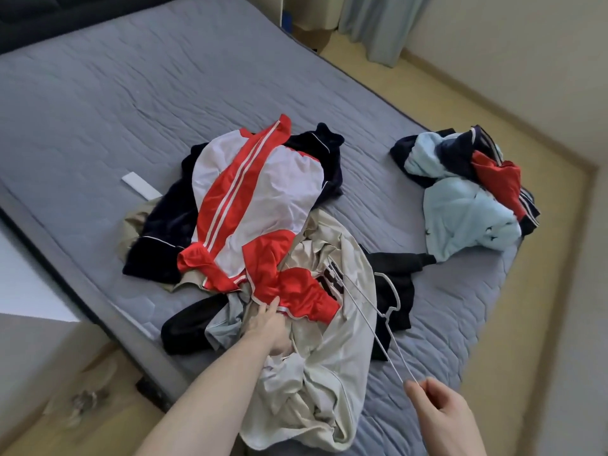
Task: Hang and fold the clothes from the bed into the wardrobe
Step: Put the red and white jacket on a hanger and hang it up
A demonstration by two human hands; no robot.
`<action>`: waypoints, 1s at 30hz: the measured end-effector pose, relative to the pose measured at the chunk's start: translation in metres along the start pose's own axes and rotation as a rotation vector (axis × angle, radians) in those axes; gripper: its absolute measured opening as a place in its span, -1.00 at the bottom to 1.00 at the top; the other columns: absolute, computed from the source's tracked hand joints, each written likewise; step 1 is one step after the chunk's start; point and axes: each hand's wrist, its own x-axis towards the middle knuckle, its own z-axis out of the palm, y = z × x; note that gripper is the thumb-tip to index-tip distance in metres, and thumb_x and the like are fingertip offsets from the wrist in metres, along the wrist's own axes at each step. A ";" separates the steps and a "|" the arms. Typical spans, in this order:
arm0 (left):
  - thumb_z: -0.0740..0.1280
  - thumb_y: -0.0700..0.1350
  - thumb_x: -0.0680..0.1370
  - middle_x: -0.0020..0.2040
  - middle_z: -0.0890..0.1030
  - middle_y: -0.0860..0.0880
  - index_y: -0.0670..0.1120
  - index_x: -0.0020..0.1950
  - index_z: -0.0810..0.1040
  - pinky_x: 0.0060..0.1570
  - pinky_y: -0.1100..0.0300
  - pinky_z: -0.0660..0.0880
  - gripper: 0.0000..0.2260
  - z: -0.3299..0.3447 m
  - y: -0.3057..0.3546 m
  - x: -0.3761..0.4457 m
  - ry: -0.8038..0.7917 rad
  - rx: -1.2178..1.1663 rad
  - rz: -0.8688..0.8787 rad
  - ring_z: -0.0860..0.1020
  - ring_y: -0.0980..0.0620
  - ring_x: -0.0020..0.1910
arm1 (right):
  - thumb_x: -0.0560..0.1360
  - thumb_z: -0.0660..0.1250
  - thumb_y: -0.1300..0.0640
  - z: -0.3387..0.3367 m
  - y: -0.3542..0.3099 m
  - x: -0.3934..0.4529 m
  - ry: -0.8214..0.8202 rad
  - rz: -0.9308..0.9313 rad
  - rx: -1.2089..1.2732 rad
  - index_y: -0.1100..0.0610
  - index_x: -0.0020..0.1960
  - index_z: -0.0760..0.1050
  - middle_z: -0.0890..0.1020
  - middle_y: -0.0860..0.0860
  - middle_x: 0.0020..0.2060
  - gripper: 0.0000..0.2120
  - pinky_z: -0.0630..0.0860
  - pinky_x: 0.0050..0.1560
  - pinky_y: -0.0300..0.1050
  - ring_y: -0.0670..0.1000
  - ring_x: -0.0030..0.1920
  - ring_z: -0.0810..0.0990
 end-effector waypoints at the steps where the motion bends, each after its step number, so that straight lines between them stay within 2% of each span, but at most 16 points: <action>1: 0.22 -0.09 0.53 0.68 -0.13 0.01 -0.06 0.64 0.17 0.54 -0.11 0.19 -0.34 0.003 -0.003 0.008 0.000 -0.022 -0.004 -0.03 -0.12 0.65 | 0.52 0.44 0.17 0.004 0.000 0.004 0.002 -0.004 0.000 0.10 -0.41 0.29 0.26 -0.04 -0.52 -0.58 0.21 -0.27 -0.07 -0.06 -0.42 0.24; 3: 0.22 -0.11 0.55 0.67 0.04 0.01 -0.05 0.66 0.11 0.57 -0.06 0.15 -0.33 0.006 -0.007 0.016 0.058 -0.060 0.045 0.03 -0.10 0.64 | 0.51 0.44 0.17 0.008 -0.001 0.009 0.007 -0.015 0.004 0.11 -0.41 0.28 0.25 -0.04 -0.52 -0.57 0.20 -0.27 -0.06 -0.10 -0.48 0.22; 5: 0.22 -0.14 0.55 0.56 0.34 0.01 -0.02 0.56 0.35 0.51 0.03 0.25 -0.47 0.000 -0.006 0.011 0.211 -0.177 0.116 0.26 -0.06 0.56 | 0.51 0.44 0.17 0.009 -0.003 0.011 0.001 -0.012 0.010 0.11 -0.41 0.29 0.25 -0.04 -0.52 -0.58 0.21 -0.27 -0.06 -0.10 -0.49 0.23; 7: 0.26 -0.15 0.53 0.28 0.60 0.07 0.06 0.25 0.61 0.30 0.10 0.43 -0.68 -0.012 -0.002 -0.004 0.405 -0.346 0.128 0.52 -0.02 0.31 | 0.52 0.44 0.17 0.006 -0.006 0.007 -0.004 -0.010 0.016 0.10 -0.40 0.29 0.25 -0.04 -0.52 -0.58 0.21 -0.27 -0.06 -0.10 -0.49 0.23; 9: 0.35 -0.14 0.49 -0.03 0.67 0.18 0.12 -0.10 0.64 0.07 0.14 0.51 -0.84 -0.036 0.006 -0.032 0.547 -0.553 0.103 0.62 0.12 0.03 | 0.52 0.44 0.19 -0.003 -0.015 -0.003 -0.001 -0.027 0.023 0.11 -0.40 0.28 0.25 -0.05 -0.53 -0.57 0.22 -0.28 -0.06 -0.11 -0.49 0.23; 11: 0.39 -0.19 0.48 -0.23 0.67 0.21 0.12 -0.25 0.62 -0.07 0.17 0.53 -0.79 -0.064 0.015 -0.069 0.626 -0.723 0.137 0.61 0.23 -0.17 | 0.49 0.47 0.21 -0.016 -0.025 -0.018 -0.009 -0.067 0.042 0.13 -0.39 0.27 0.28 -0.06 -0.55 -0.57 0.25 -0.28 -0.06 -0.11 -0.50 0.25; 13: 0.38 -0.22 0.51 -0.24 0.68 0.24 0.12 -0.24 0.66 -0.11 0.22 0.54 -0.76 -0.091 0.025 -0.115 0.636 -0.803 0.217 0.62 0.26 -0.19 | 0.43 0.53 0.20 -0.031 -0.038 -0.038 -0.031 -0.127 0.045 0.14 -0.33 0.30 0.38 -0.05 -0.53 -0.61 0.34 -0.27 -0.08 -0.12 -0.49 0.31; 16: 0.37 -0.19 0.55 -0.18 0.69 0.23 0.11 -0.15 0.68 -0.07 0.30 0.53 -0.79 -0.133 0.038 -0.190 0.636 -0.836 0.362 0.63 0.26 -0.12 | 0.36 0.60 0.18 -0.052 -0.064 -0.073 -0.096 -0.267 0.021 0.13 -0.17 0.36 0.54 -0.02 -0.39 -0.62 0.41 -0.27 -0.21 -0.14 -0.46 0.41; 18: 0.38 -0.17 0.58 -0.22 0.68 0.04 0.10 -0.13 0.67 -0.10 0.30 0.51 -0.81 -0.160 0.049 -0.242 0.607 -0.905 0.478 0.62 0.19 -0.18 | 0.31 0.64 0.10 -0.062 -0.082 -0.096 -0.126 -0.345 0.013 0.04 -0.09 0.37 0.59 -0.02 -0.26 -0.56 0.45 -0.23 -0.15 -0.13 -0.40 0.45; 20: 0.39 -0.16 0.58 -0.18 0.63 -0.23 0.08 -0.12 0.65 -0.14 0.21 0.52 -0.84 -0.186 0.066 -0.295 0.561 -0.976 0.601 0.58 0.06 -0.23 | 0.24 0.67 -0.03 -0.070 -0.102 -0.116 -0.155 -0.416 0.028 -0.09 -0.02 0.36 0.60 -0.12 -0.15 -0.47 0.45 -0.22 -0.24 -0.14 -0.33 0.50; 21: 0.40 -0.16 0.57 -0.17 0.62 -0.27 0.07 -0.13 0.64 -0.17 0.17 0.50 -0.86 -0.196 0.075 -0.320 0.554 -0.994 0.657 0.55 0.03 -0.25 | 0.21 0.68 -0.10 -0.074 -0.114 -0.126 -0.173 -0.442 0.044 -0.17 0.03 0.36 0.60 -0.16 -0.10 -0.41 0.46 -0.19 -0.29 -0.18 -0.25 0.54; 23: 0.41 -0.13 0.56 -0.25 0.57 -0.24 0.04 -0.12 0.63 -0.25 0.20 0.46 -0.91 -0.214 0.095 -0.365 0.563 -0.974 0.746 0.48 0.03 -0.30 | 0.14 0.70 -0.21 -0.081 -0.139 -0.143 -0.207 -0.493 0.111 -0.26 0.13 0.34 0.60 -0.18 0.00 -0.28 0.51 -0.02 -0.26 -0.21 -0.04 0.60; 25: 0.42 -0.07 0.58 -0.30 0.56 -0.07 0.06 -0.10 0.63 -0.30 0.29 0.47 -0.94 -0.227 0.114 -0.405 0.555 -0.933 0.815 0.50 0.10 -0.35 | 0.07 0.66 -0.37 -0.090 -0.160 -0.156 -0.197 -0.562 0.174 -0.33 0.14 0.36 0.61 -0.19 0.06 -0.24 0.55 0.07 -0.15 -0.16 0.07 0.62; 27: 0.43 -0.02 0.57 -0.22 0.64 -0.03 0.06 -0.08 0.64 -0.19 0.22 0.57 -0.96 -0.237 0.129 -0.444 0.584 -0.909 0.847 0.60 0.08 -0.27 | 0.11 0.62 -0.41 -0.105 -0.175 -0.166 -0.202 -0.615 0.198 -0.32 0.07 0.44 0.66 -0.19 0.00 -0.37 0.60 0.05 -0.06 -0.14 0.04 0.66; 30: 0.46 -0.09 0.57 -0.13 0.68 0.00 0.07 -0.09 0.65 -0.08 0.23 0.56 -0.93 -0.241 0.144 -0.490 0.707 -0.920 0.838 0.65 0.07 -0.15 | 0.39 0.48 -0.07 -0.132 -0.186 -0.169 -0.279 -0.689 0.231 -0.14 -0.05 0.58 0.73 -0.10 -0.16 -0.84 0.65 0.01 0.19 -0.04 -0.11 0.73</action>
